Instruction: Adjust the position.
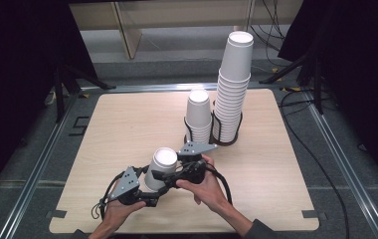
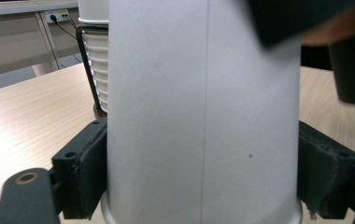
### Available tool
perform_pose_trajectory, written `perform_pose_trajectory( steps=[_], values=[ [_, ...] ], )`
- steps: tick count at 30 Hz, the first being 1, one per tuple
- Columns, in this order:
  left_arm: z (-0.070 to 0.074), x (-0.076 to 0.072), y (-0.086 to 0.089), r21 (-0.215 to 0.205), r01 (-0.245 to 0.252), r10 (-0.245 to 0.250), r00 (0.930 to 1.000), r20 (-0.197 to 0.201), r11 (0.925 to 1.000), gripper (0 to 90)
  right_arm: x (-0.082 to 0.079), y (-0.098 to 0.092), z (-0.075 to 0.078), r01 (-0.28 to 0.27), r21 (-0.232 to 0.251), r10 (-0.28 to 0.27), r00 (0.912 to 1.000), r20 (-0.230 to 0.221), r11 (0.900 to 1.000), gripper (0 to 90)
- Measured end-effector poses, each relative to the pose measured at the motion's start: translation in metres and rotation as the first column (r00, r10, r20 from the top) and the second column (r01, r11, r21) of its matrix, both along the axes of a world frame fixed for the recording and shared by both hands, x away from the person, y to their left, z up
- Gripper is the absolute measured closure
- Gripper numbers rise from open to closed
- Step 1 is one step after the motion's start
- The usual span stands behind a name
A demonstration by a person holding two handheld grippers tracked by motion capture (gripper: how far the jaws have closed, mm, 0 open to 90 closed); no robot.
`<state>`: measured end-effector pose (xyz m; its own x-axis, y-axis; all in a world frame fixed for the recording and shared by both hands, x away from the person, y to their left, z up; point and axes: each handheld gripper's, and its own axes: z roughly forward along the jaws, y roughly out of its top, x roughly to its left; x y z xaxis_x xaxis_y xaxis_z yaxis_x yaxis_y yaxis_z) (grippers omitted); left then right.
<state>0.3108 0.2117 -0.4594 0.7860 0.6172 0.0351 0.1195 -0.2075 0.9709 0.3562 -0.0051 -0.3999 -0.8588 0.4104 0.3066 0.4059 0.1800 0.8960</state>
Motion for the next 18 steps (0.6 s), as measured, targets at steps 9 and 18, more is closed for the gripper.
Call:
perform_pose_trajectory(
  steps=[9, 18],
  values=[
    [0.005, -0.002, 0.001, 0.139, -0.004, -0.002, 0.9988, 0.048, 0.9902, 19.2, 0.003, -0.024, 0.02, -0.05, -0.035, 0.049, 0.9986, -0.017, 0.998, 15.5],
    [0.006, -0.005, -0.002, 0.249, 0.037, -0.047, 0.9984, 0.033, 0.9679, 19.3, 0.002, -0.028, 0.022, -0.104, -0.147, 0.104, 0.9945, -0.013, 0.984, 15.5]
  ],
)
